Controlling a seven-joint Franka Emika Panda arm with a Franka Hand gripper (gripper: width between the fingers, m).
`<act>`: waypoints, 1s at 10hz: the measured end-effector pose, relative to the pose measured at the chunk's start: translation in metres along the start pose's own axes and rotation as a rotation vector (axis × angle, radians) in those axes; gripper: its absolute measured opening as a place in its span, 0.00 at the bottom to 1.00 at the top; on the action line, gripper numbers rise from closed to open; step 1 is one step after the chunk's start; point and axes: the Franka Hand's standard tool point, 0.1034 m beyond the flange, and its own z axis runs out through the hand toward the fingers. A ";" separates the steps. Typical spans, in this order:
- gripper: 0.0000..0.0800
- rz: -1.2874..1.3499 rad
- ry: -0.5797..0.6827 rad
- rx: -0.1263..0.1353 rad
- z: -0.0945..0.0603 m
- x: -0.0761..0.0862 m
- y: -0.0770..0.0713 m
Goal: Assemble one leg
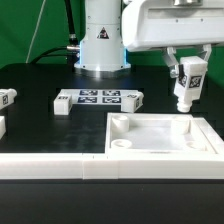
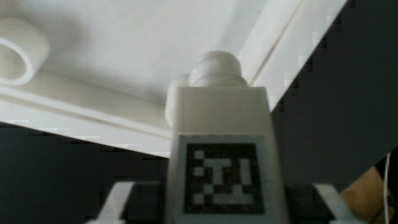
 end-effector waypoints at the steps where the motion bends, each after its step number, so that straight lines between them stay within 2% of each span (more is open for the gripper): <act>1: 0.36 0.002 0.010 0.000 0.002 0.011 0.002; 4: 0.36 0.010 0.026 0.000 0.020 0.028 0.009; 5: 0.36 -0.013 0.091 -0.025 0.024 0.034 0.016; 7: 0.36 -0.014 0.114 -0.035 0.024 0.033 0.017; 10: 0.36 -0.013 0.107 -0.030 0.031 0.031 0.015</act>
Offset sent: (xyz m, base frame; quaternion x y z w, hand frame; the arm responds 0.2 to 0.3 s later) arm 0.0440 0.0004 -0.0126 -0.0033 0.0242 -0.0110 0.9996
